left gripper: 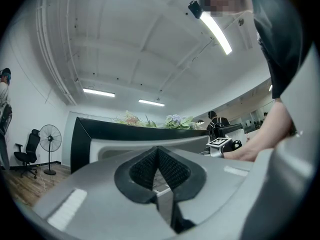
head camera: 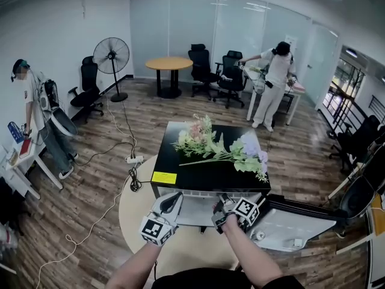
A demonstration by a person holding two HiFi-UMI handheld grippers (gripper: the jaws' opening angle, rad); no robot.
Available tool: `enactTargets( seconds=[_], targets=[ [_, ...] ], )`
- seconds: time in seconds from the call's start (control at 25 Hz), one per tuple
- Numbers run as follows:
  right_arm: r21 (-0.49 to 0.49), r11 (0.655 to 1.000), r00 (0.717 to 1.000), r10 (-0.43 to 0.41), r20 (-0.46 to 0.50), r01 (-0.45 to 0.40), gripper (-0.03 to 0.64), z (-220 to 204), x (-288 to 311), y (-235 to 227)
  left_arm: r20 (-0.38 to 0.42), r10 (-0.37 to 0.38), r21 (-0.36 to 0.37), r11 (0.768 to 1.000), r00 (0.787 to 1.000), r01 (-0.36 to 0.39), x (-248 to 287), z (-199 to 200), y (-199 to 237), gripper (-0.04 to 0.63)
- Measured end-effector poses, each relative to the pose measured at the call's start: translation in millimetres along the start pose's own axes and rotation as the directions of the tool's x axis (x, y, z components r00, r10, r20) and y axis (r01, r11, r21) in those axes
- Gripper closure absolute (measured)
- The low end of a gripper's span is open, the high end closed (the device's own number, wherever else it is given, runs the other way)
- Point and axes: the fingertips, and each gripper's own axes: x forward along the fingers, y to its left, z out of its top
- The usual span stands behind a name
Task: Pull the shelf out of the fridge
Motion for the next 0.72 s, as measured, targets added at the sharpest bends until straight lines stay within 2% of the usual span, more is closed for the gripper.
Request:
enactTargets(
  seconds=[0.16,0.36,0.48,0.72],
  targets=[
    [0.047,0.999,1.000,-0.003,0.008,0.002,0.390,1.0,3.5,-3.8,0.001,-0.005,0.001,1.000,1.000,0.005,0.8,1.3,-1.8,0.595],
    [0.073,0.996,0.999,-0.047,0.025,0.045,0.518,2.7,3.3,-11.8,-0.002,-0.006,0.003,1.000,1.000,0.006,-0.3,1.9,-3.3,0.595],
    [0.090,0.995,0.998,-0.055,0.029,0.053,0.548,3.5,4.6,-13.9,-0.004,-0.005,0.005,1.000,1.000,0.005,-1.9,1.5,-3.2,0.595],
    [0.152,0.988,0.998,-0.045,0.036,0.039,0.562,4.9,5.6,-17.5,-0.004,-0.004,0.000,1.000,1.000,0.004,-3.6,0.8,-4.1,0.595]
  ],
)
